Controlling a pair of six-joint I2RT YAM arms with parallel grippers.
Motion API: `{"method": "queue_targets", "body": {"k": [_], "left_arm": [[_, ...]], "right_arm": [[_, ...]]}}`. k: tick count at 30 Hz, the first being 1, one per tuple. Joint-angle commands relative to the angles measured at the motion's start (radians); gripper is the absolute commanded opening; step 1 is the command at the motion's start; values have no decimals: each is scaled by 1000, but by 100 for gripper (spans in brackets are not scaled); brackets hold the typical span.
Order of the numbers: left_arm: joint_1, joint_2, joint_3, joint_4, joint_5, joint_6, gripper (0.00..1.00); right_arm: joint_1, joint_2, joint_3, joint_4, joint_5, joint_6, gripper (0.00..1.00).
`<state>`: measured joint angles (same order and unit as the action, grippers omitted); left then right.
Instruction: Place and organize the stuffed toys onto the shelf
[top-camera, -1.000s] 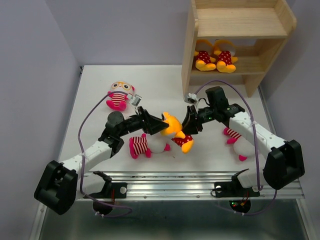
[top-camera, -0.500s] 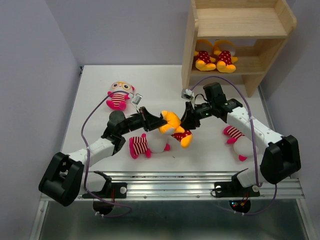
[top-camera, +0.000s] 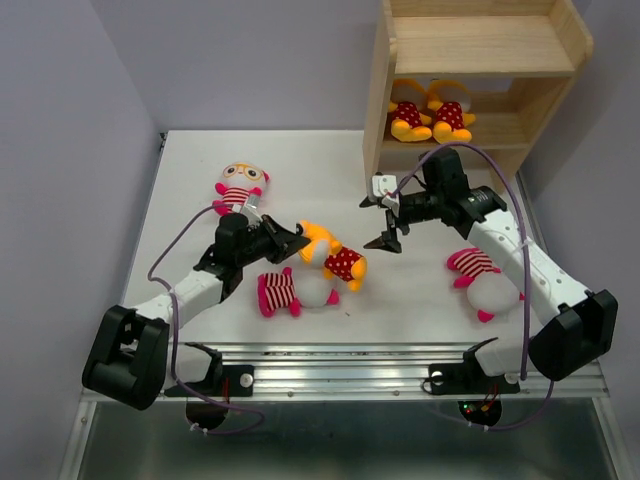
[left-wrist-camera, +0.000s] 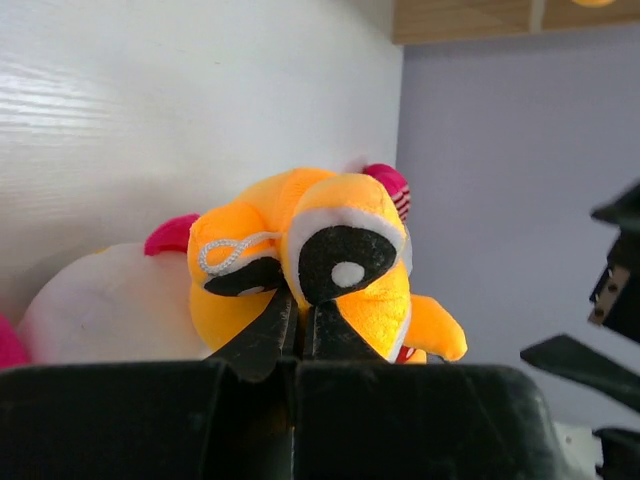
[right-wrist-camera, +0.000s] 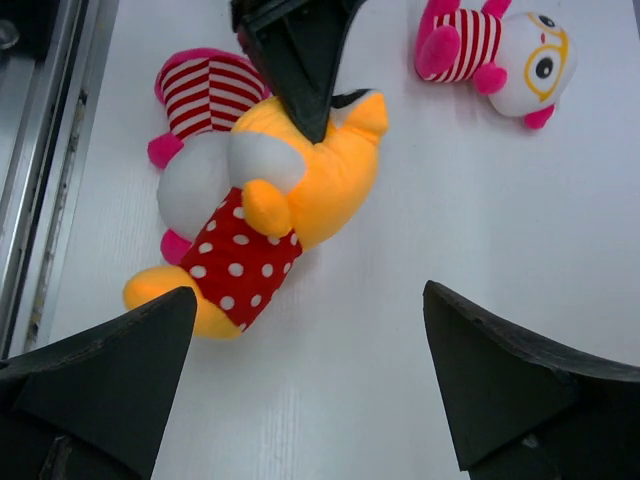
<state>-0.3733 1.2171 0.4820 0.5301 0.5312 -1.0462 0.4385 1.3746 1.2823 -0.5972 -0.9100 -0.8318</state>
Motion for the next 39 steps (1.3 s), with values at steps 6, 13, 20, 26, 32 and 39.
{"method": "queue_targets", "body": {"k": [6,13,20,26,32,39], "left_arm": [[4,61,202,-344,-142,-165,0],[4,148,265,-410,-152,-247,0],[2,177,251,-361,-128,-359,0],[4,182,257,-348,-108,-365,0],[4,185,227,-314,-85,-380,0],[4,176,218,-283,-74,-390,0]], "right_arm": [[107,-72,-18,-279,23,-536,100],[239,-176,-185,-84,198,-465,100],[471,-246,-397,230,561,-359,100],[496,-198,-463,422,750,-336,100],[496,-160,-596,694,905,-374,100],[496,-128,-682,841,965,-409,100]]}}
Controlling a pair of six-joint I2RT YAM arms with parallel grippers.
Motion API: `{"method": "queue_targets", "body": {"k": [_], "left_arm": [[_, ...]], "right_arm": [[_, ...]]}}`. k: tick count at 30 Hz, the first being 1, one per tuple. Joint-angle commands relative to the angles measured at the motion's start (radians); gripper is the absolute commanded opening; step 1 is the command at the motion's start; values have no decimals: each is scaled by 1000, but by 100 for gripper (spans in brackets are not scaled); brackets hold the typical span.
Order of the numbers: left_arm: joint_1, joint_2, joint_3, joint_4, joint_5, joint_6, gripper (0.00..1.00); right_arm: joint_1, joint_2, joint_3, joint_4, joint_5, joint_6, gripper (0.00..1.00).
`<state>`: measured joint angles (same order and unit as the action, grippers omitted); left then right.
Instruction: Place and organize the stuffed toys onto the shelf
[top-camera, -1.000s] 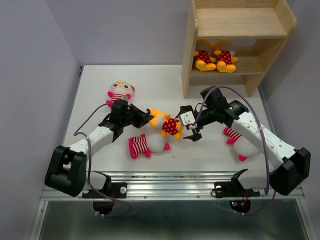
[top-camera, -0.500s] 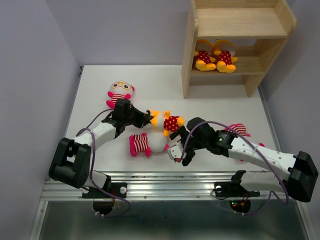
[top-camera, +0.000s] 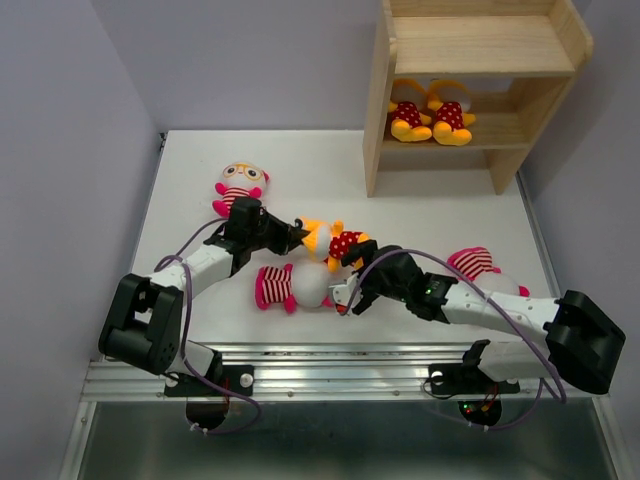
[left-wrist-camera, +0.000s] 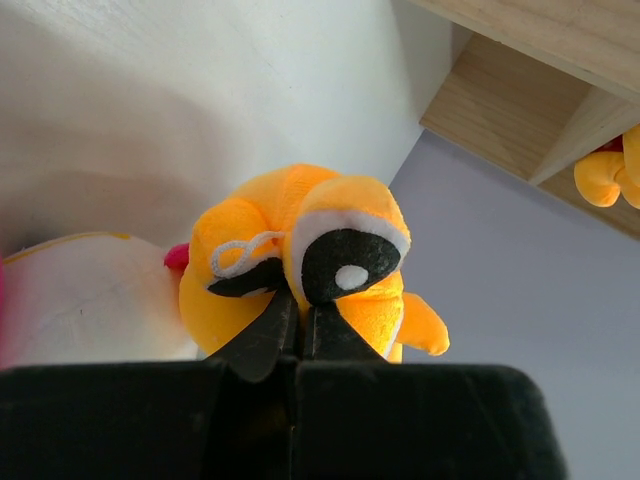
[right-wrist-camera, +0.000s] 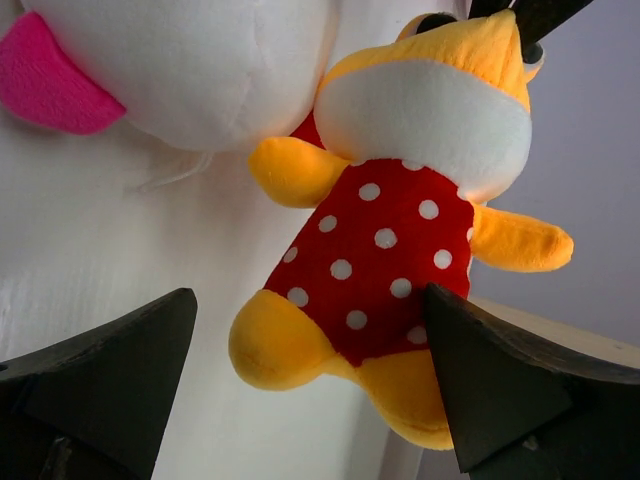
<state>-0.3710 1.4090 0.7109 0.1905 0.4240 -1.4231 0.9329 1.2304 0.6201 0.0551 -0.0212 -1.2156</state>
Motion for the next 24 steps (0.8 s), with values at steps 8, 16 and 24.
{"method": "queue_targets", "body": {"k": [8,16,24], "left_arm": [[3,-25,-25,89,55,-30,0],[14,-79,-53,101,50,-45,0],[29,-169,-80,75,2,-43,25]], "right_arm": [[1,135,-31,405,228,1,87],[1,135,-34,410,236,30,21],[-32,74,50,194,167,270,0]]}}
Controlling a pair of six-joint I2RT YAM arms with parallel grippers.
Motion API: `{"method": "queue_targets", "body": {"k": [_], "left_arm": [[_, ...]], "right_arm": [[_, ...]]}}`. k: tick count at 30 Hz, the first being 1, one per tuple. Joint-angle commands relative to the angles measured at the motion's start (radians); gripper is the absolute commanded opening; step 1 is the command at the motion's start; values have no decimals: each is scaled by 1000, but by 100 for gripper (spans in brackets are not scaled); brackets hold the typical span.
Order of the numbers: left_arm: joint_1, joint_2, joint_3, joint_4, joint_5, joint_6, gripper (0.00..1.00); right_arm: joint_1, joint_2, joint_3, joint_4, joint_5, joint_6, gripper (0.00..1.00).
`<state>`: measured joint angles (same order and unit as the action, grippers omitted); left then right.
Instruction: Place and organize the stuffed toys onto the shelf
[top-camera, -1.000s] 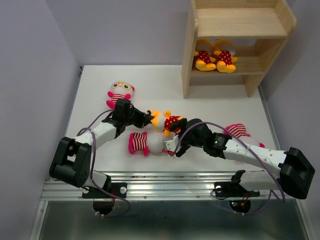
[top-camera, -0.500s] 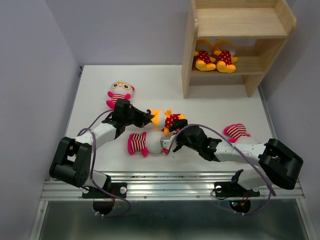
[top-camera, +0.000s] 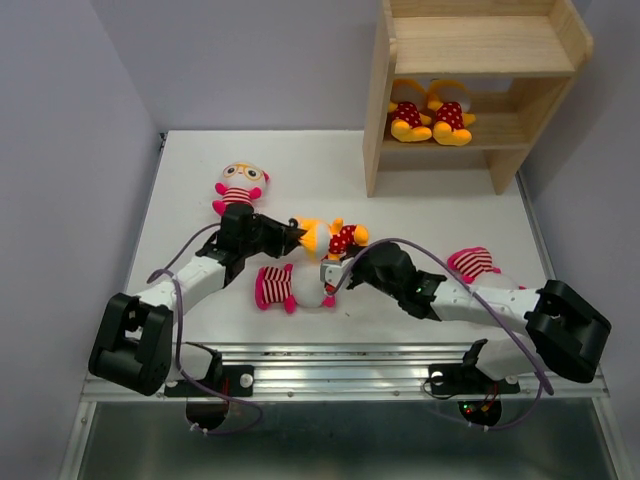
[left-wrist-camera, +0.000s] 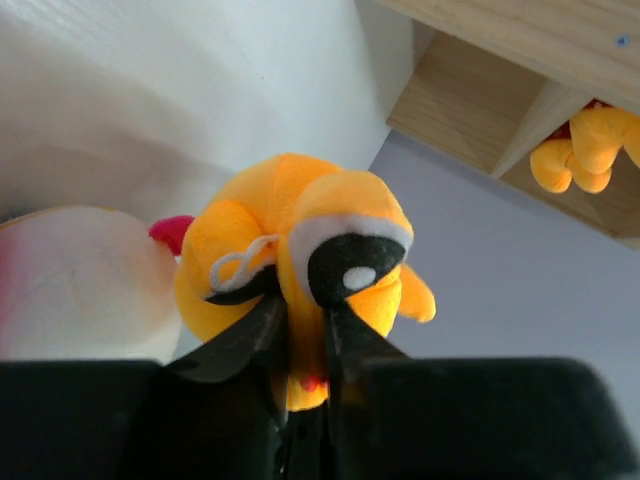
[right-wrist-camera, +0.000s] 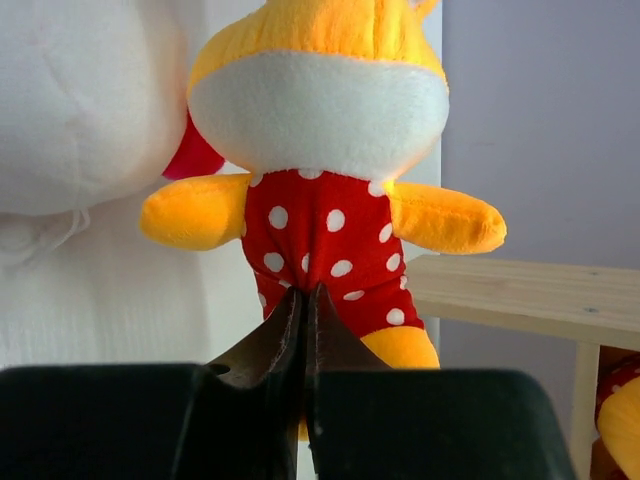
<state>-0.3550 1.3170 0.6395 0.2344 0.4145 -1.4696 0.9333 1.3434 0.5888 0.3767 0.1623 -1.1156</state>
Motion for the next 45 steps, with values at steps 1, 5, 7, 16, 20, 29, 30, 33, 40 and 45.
{"method": "queue_targets", "body": {"k": [1,5,7,16,20,29,30,33,40,45], "left_arm": [[17,-87,-12,31,7,6,31],[25,-145,-12,2,-34,41,71],[27,-162,3,-18,-57,80,77],[36,-249,126,-155,-197,359,92],[42,-362,126,-110,-273,466,93],[47,-597,-17,49,-338,618,99],[47,-626,-32,77,-342,621,99],[47,-656,-84,123,-327,618,99],[48,-630,-116,169,-289,621,99],[50,-578,-86,172,-264,669,99]], "right_arm": [[-42,-55,101,-163,-36,247,1],[-77,-104,160,-292,-112,384,1],[-86,-122,193,-337,-158,456,1],[-293,-190,353,-599,-563,746,1],[-410,-220,411,-712,-714,766,1],[-717,-204,637,-987,-1040,757,1],[-775,-190,663,-1037,-1059,755,1],[-914,-139,762,-1134,-1171,732,1],[-997,-83,905,-1180,-1137,738,1],[-1065,-55,963,-1181,-1129,760,1]]}}
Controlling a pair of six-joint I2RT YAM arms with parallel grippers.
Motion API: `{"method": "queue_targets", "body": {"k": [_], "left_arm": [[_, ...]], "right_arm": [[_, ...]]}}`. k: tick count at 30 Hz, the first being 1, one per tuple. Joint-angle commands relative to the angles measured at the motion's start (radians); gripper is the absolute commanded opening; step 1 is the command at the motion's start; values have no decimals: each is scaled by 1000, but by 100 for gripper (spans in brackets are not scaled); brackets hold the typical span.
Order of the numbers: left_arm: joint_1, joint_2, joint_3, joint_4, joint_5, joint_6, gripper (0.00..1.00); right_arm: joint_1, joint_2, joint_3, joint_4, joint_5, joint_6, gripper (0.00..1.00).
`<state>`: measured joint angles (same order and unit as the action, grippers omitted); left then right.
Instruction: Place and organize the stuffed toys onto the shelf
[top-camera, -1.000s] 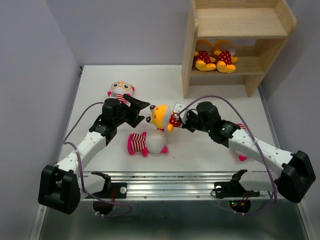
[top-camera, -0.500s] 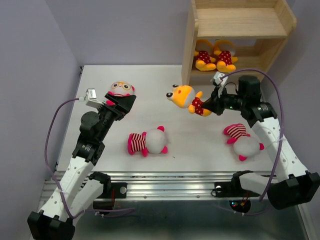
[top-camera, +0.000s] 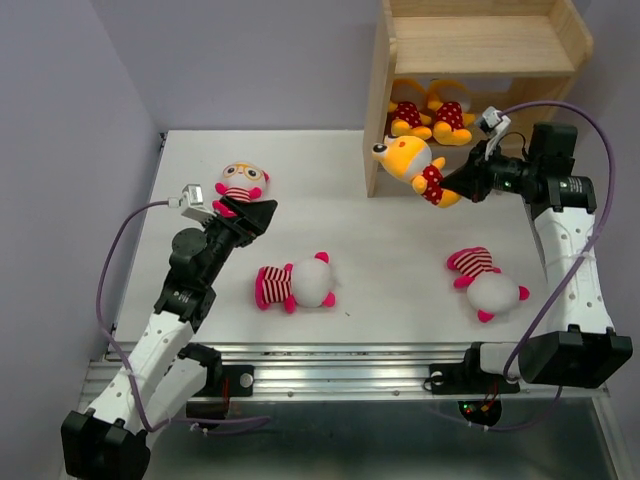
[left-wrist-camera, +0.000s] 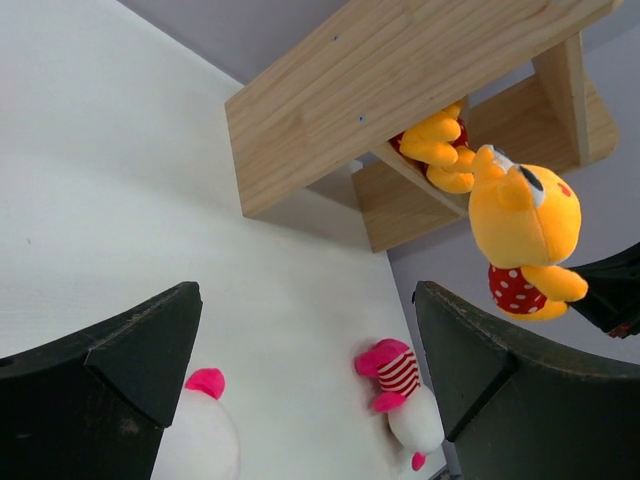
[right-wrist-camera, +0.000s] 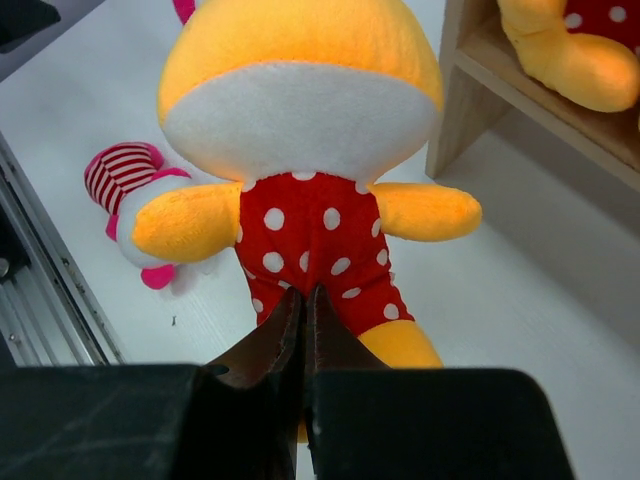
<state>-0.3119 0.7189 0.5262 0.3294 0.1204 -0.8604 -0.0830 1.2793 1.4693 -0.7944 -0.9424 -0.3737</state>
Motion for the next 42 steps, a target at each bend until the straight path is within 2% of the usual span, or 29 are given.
{"method": "queue_targets", "body": {"k": [1,9,18,26,33,42], "left_arm": [[7,28,34,79,33,67,99],[22,80,44,85,76,87,99],[33,40,-9,108,96,67,99],[36,10,-17,89,99,80,99],[37,-18,-29,68,94,75,99],[37,0,-26,76,97,67,99]], "right_arm": [[-58,15,92,-9,-21,22,1],[-155,75,192,-3,19,53,1],[-331,201,345,6,16,124,1],[-345,299,425,53,85,199,1],[-345,341,396,276,178,374,1],[-345,396,361,434,251,525,1]]}}
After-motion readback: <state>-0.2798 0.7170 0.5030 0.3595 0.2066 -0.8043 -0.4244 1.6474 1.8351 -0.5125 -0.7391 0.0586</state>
